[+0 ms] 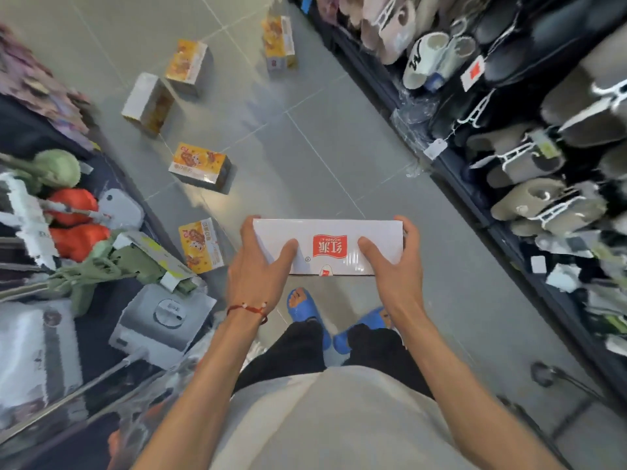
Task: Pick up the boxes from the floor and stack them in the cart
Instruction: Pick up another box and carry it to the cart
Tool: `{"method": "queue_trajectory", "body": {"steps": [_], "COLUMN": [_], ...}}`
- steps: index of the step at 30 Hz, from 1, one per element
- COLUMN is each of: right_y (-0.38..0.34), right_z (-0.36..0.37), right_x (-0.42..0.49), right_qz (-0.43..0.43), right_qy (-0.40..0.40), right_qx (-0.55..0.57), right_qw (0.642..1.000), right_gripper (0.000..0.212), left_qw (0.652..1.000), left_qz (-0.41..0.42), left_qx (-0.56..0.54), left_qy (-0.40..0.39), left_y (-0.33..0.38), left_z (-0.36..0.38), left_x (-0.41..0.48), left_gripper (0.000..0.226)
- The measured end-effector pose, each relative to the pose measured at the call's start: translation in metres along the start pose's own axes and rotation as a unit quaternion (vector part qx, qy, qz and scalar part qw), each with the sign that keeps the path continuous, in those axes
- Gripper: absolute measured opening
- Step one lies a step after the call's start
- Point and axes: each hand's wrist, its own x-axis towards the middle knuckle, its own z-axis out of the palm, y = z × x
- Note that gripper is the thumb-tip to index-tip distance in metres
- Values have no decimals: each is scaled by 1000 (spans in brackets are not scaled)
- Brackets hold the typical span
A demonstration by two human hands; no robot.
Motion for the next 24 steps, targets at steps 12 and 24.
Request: {"method": "queue_trajectory", "body": {"steps": [12,24], "right_y": [68,179], "right_z": [-192,-380], "right_x": [-74,-171], "right_qz": [45,50], "right_qy": [180,397], "right_qx": [130,267], "right_qw": [974,877], "right_gripper": [60,57], "left_qw": [985,910], "left_qz": [100,279], "left_qx": [16,41], "left_qy": [-139,-304], "left_y": [105,191], "left_z": [123,283], "left_x": [-113,-270], "left_gripper": [59,65]}}
